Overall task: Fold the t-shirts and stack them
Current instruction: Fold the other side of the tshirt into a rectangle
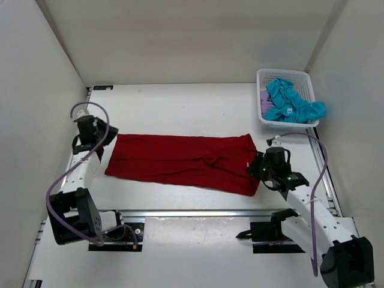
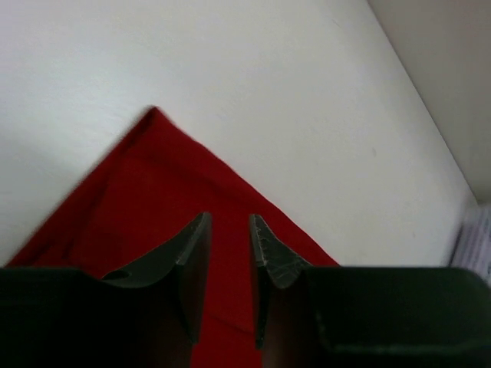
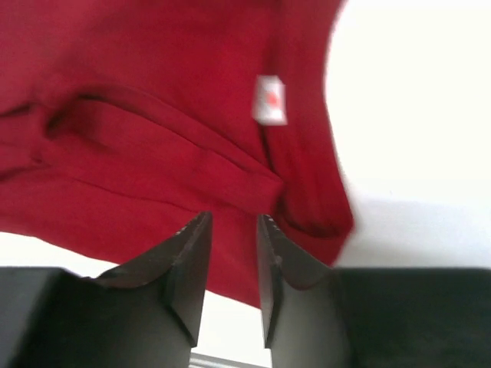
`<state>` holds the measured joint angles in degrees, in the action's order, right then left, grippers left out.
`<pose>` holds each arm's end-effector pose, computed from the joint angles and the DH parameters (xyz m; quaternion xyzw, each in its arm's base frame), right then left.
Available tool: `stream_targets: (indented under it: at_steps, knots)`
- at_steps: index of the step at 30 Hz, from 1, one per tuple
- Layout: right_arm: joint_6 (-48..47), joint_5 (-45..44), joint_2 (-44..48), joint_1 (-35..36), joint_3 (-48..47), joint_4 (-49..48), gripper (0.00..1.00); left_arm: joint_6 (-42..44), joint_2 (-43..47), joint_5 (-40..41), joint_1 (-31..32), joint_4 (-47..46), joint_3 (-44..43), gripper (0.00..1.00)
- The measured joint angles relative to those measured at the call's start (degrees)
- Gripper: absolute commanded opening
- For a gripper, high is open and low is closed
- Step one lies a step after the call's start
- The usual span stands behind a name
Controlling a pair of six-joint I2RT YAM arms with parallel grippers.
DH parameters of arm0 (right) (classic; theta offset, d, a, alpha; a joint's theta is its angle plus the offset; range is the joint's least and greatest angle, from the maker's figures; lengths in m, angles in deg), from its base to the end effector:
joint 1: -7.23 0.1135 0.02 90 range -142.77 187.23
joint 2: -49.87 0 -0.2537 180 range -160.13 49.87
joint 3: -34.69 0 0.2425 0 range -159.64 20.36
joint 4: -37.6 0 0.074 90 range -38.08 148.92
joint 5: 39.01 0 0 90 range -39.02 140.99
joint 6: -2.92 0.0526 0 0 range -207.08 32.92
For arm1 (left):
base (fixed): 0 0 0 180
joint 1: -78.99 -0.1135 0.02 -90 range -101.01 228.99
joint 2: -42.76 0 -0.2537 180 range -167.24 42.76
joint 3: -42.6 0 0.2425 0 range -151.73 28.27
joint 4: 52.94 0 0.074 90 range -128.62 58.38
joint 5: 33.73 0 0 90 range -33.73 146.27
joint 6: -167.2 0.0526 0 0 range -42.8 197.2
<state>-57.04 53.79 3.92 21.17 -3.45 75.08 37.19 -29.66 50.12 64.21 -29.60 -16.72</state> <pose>0.1672 0.0441 0.1730 0.1203 0.9168 0.1633 0.3441 0.2733 0.0663 0.2254 -0.3887 0.8026 -0.1450 0.4286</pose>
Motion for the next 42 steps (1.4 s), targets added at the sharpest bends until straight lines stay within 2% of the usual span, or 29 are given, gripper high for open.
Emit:
stream_targets:
  at_steps: [1,2,5,7,8,9,11,15,18,22,24,33,34,38,42]
  knots:
    - [-0.1,-0.7,-0.5,1.2,-1.2,-0.2,0.22,0.2,0.6,0.4,3.2,-0.8,-0.2,0.37]
    - [-0.6,-1.4,-1.6,2.9,-2.8,-0.8,0.01,0.3,0.7,0.4,6.3,-1.7,-0.2,0.36]
    - [-1.6,-1.6,-8.0,7.1,-7.2,-3.8,0.00,-0.1,-0.3,0.7,15.3,-4.9,0.4,0.36]
    - [-3.2,-1.5,-13.8,10.5,-11.1,-6.2,0.10,-0.8,-1.7,0.4,21.1,-7.3,1.9,0.33]
    - [-4.3,-1.9,-18.1,12.5,-13.4,-7.3,0.24,-1.1,-2.9,0.4,24.4,-8.2,2.7,0.34]
    - [-5.1,-2.1,-21.9,14.1,-15.4,-8.6,0.34,-1.3,-4.2,0.4,27.2,-8.7,3.4,0.34]
    - [-7.6,-1.9,-27.8,16.3,-18.7,-10.7,0.46,-1.5,-6.5,0.2,31.9,-9.5,4.7,0.34]
    - [-11.5,-2.3,-36.1,17.6,-22.9,-13.4,0.53,-1.9,-7.3,-0.8,38.7,-11.6,9.5,0.34]
    - [-12.8,-2.6,-39.9,17.9,-24.6,-13.6,0.50,-2.3,-7.2,-1.2,40.1,-12.9,12.5,0.34]
    - [-13.9,-3.4,-42.9,18.3,-25.1,-13.0,0.09,-2.7,-6.2,-1.8,41.1,-14.5,15.6,0.34]
    - [-13.5,-3.5,-43.1,18.6,-25.1,-12.5,0.01,-2.9,-5.5,-2.0,41.3,-15.2,16.7,0.33]
    - [-7.5,-3.5,-39.9,25.9,-24.2,-7.4,0.00,-4.0,-4.8,-4.0,40.7,-19.3,17.6,0.34]
    - [-6.3,-3.2,-39.6,26.7,-24.2,-6.8,0.02,-4.2,-4.8,-4.3,40.7,-19.7,17.6,0.34]
    - [-2.4,-1.4,-39.3,29.4,-23.8,-5.6,0.24,-5.5,-4.8,-6.2,39.9,-21.4,17.5,0.34]
    - [0.0,1.1,-37.9,30.7,-22.4,-5.0,0.27,-6.5,-4.4,-7.3,38.8,-21.8,17.5,0.34]
